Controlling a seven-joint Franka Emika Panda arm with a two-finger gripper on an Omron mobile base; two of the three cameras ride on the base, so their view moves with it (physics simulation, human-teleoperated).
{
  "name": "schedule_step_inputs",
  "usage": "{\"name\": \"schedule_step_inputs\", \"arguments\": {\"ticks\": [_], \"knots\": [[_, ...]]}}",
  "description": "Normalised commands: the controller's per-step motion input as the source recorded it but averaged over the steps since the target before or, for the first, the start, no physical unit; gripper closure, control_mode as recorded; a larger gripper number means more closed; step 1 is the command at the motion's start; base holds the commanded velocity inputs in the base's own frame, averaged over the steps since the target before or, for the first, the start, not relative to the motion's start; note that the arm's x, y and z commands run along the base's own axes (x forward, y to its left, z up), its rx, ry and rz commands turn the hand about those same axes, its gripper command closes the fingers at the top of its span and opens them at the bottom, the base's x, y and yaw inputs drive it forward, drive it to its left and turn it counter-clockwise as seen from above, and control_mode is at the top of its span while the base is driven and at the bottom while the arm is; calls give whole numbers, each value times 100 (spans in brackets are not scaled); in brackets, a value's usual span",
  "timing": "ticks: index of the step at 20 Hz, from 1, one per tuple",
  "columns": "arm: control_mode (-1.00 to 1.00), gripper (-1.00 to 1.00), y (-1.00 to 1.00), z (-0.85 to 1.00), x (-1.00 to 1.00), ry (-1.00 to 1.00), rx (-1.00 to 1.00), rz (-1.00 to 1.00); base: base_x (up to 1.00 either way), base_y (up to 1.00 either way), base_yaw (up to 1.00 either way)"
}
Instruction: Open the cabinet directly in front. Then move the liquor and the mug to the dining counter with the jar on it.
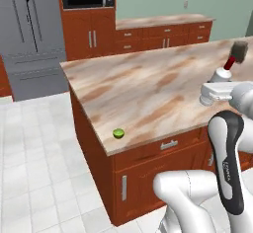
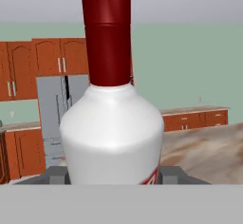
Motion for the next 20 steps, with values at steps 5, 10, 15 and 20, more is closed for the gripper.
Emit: {"name": "schedule_step_inputs", "arguments": {"ticks": [5,10,15,20], "knots": [[100,100,0,0,0,0,0,0,11,-100,35],[100,100,0,0,0,0,0,0,1,-100,23],[100,100,0,0,0,0,0,0,0,-100,19],[100,100,0,0,0,0,0,0,0,-100,16]]}}
